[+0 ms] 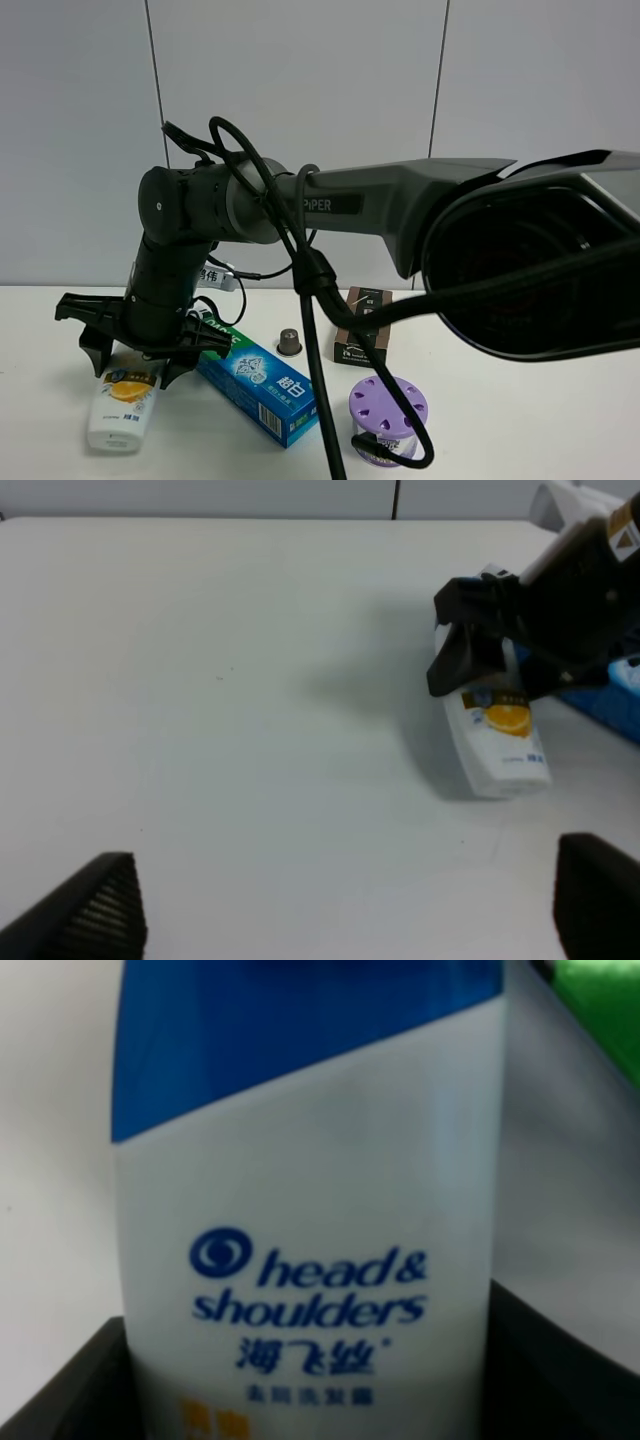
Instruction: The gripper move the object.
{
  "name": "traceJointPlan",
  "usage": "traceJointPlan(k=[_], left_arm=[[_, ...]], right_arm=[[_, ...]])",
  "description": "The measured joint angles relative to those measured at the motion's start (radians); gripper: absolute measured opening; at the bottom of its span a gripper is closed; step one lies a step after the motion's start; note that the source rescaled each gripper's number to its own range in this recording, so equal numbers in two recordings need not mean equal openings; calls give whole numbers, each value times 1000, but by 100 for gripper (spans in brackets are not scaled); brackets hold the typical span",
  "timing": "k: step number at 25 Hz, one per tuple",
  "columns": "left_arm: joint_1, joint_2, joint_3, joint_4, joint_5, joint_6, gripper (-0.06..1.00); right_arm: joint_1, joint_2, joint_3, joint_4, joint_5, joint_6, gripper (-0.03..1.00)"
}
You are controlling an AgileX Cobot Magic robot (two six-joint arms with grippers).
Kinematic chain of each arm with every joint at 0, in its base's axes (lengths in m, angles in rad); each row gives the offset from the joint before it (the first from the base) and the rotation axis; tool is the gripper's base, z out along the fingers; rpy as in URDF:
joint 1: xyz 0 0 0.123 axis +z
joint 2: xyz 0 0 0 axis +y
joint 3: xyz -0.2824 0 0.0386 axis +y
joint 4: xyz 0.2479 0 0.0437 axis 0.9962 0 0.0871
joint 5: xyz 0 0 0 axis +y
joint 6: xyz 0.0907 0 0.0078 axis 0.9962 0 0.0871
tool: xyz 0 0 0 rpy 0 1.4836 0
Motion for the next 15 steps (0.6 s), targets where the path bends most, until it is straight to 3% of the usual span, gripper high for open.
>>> traceJointPlan(k=[5, 11, 15], left_arm=[[0, 0, 0, 0, 0, 0, 100], [0, 0, 0, 0, 0, 0, 100], [0, 0, 0, 0, 0, 0, 100]], right_arm=[[0, 0, 0, 0, -4, 0, 0], [0, 0, -3, 11, -5, -5, 24], [0, 0, -6, 16, 4, -5, 28]])
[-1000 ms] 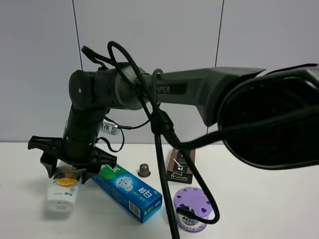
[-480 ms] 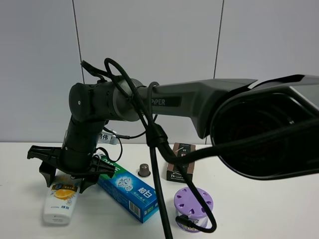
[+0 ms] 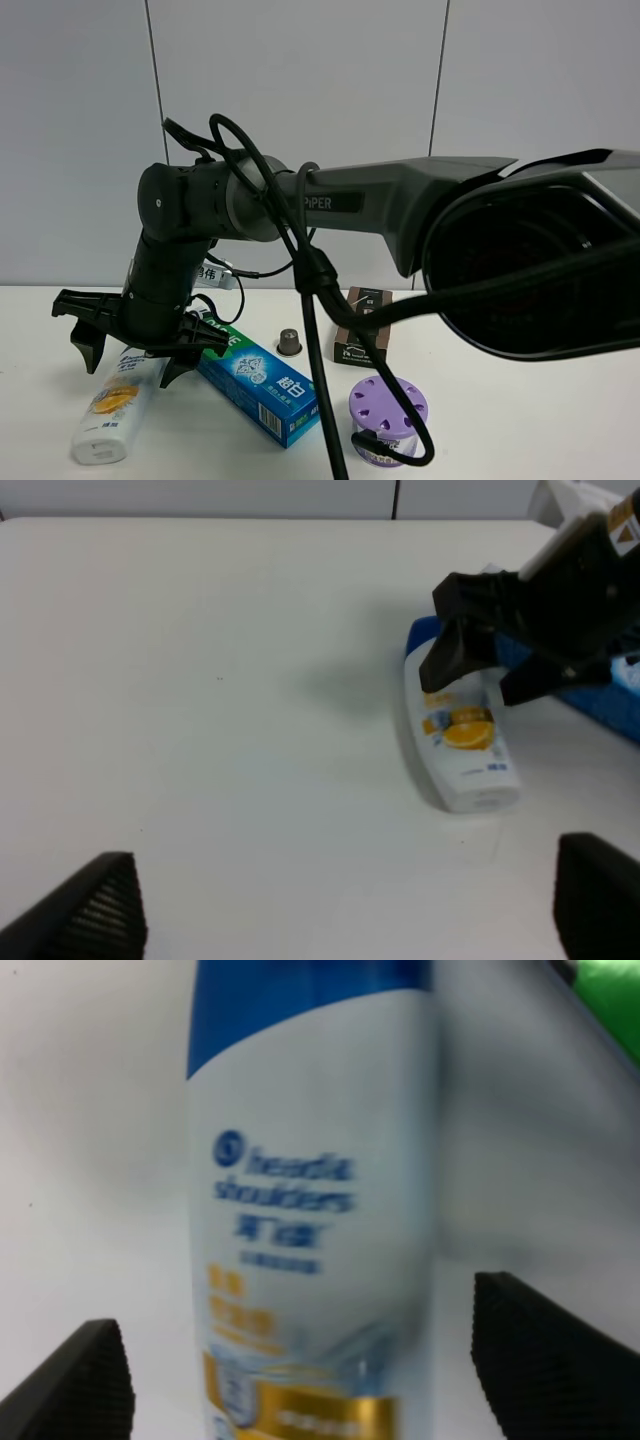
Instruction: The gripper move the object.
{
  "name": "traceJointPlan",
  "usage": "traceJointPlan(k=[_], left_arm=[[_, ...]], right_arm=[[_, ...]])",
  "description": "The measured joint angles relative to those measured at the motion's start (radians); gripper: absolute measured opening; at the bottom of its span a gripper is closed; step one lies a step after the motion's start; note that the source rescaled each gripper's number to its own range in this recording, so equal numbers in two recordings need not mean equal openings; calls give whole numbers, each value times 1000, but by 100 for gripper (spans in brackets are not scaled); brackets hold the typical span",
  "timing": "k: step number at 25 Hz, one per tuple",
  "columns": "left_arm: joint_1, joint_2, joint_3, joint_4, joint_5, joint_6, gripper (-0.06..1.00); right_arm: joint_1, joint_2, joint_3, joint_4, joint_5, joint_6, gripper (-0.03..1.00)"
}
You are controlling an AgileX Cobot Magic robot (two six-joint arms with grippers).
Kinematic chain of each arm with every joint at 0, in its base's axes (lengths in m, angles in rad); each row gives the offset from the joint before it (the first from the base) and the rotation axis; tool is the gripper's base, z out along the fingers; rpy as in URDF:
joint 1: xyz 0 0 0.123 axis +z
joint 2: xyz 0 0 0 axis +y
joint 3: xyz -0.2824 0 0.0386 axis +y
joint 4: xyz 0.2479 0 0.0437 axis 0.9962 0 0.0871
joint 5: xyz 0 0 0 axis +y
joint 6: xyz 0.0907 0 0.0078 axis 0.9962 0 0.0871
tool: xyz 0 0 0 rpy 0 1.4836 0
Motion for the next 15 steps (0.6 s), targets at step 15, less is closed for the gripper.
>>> traceJointPlan(k=[15], left_arm=[[0, 0, 0, 0, 0, 0, 100]], right_arm=[[17, -456, 0, -108, 67, -664, 64]])
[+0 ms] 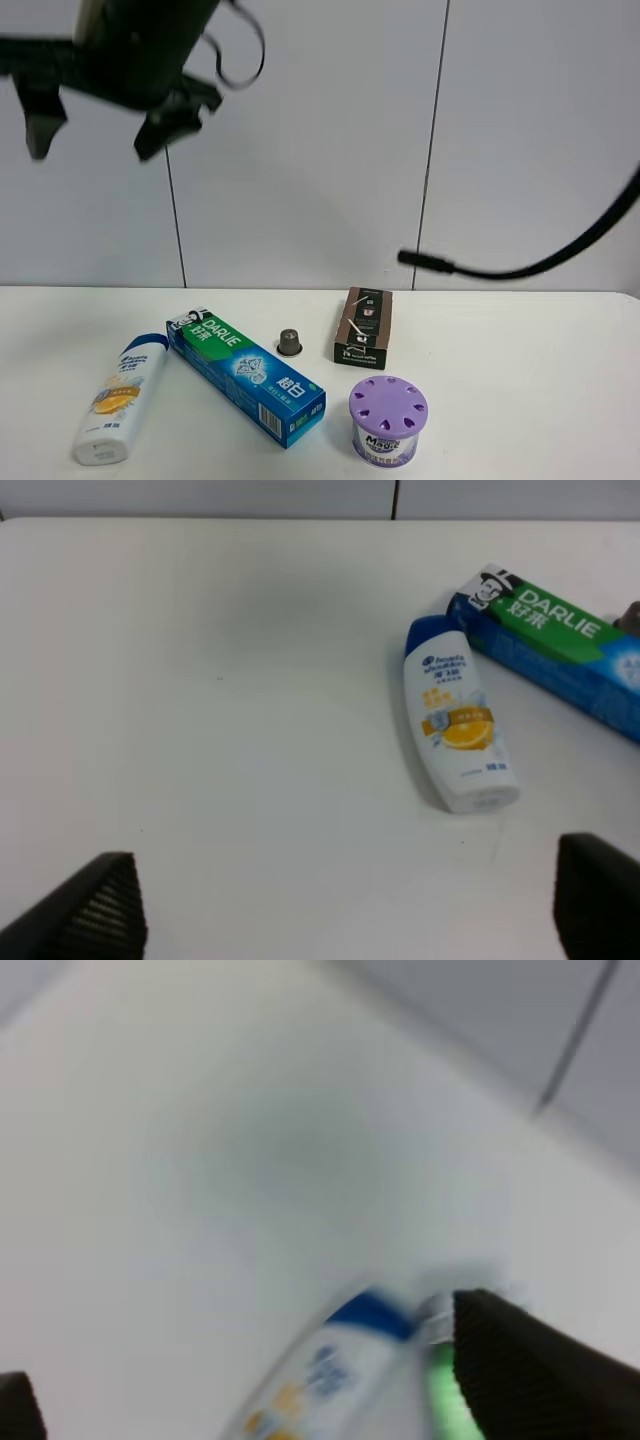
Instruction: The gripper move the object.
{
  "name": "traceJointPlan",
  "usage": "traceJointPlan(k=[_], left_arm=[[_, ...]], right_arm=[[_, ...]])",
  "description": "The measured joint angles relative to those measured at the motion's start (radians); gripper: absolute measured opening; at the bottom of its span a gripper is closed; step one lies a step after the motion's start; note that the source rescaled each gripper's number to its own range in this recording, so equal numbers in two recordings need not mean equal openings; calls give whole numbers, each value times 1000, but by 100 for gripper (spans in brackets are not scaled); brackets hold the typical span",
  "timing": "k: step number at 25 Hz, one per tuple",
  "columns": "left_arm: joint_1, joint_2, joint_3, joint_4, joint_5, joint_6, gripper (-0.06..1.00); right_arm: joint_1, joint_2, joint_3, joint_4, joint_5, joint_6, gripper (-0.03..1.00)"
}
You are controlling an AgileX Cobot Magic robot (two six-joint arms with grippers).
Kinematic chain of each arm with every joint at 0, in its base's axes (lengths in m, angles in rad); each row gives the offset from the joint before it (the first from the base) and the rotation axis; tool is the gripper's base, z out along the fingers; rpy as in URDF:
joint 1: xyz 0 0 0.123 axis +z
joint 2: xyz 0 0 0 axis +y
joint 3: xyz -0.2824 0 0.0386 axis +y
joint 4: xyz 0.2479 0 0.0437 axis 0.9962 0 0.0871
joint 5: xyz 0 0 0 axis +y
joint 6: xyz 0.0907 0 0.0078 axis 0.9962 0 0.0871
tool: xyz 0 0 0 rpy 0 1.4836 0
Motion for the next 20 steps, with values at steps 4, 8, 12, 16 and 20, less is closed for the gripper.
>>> traceJointPlan(k=[4, 8, 12, 16, 20], left_arm=[[0, 0, 0, 0, 0, 0, 100], [0, 0, 0, 0, 0, 0, 100], [0, 0, 0, 0, 0, 0, 100], [0, 0, 0, 0, 0, 0, 100], [0, 0, 0, 0, 0, 0, 100]], right_arm=[[0, -148, -1, -265, 105, 2, 66], [-8, -264, -1, -488, 250, 51, 67], [-45, -386, 28, -586, 264, 114, 67], [-92, -515, 158, -606, 265, 125, 67], [-151, -646, 446, -600, 268, 174, 67]])
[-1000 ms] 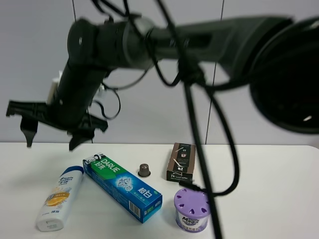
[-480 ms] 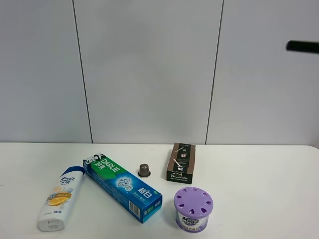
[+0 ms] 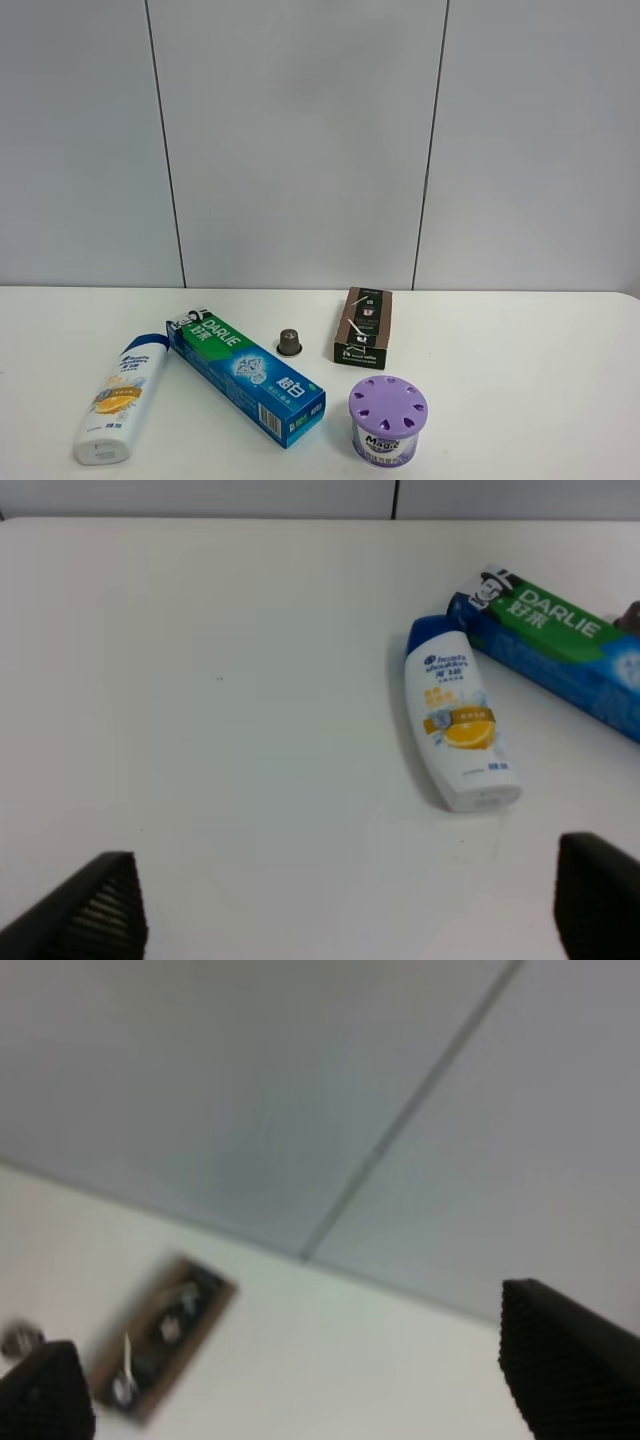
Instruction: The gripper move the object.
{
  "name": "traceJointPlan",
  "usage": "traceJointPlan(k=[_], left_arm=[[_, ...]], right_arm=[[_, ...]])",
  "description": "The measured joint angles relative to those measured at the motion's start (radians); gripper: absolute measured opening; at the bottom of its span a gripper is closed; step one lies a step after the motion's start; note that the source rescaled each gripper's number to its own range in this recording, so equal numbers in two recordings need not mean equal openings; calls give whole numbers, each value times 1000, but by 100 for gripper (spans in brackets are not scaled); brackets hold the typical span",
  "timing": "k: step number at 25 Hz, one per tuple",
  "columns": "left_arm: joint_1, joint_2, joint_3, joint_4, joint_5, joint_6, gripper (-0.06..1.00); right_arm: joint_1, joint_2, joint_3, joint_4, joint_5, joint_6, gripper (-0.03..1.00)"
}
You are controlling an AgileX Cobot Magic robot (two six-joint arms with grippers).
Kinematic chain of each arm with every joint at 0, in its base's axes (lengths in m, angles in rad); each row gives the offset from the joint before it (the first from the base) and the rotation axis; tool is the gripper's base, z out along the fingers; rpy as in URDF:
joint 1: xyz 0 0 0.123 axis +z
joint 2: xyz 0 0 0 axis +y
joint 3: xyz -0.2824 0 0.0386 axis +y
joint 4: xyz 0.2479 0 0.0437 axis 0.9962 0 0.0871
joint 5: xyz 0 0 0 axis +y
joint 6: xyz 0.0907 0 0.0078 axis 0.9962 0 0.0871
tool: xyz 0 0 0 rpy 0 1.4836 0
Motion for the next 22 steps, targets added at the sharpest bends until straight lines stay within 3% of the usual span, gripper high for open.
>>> traceJointPlan(k=[3, 8, 17, 22], left_arm=[[0, 0, 0, 0, 0, 0, 100], [0, 0, 0, 0, 0, 0, 100], [0, 0, 0, 0, 0, 0, 100], [0, 0, 0, 0, 0, 0, 100]], right_arm=[[-46, -114, 248, 49, -13, 32, 67], [-153, -347, 614, 165, -129, 66, 67], [-438, -726, 986, 265, -163, 79, 67], [-628, -955, 1169, 321, -256, 80, 67]])
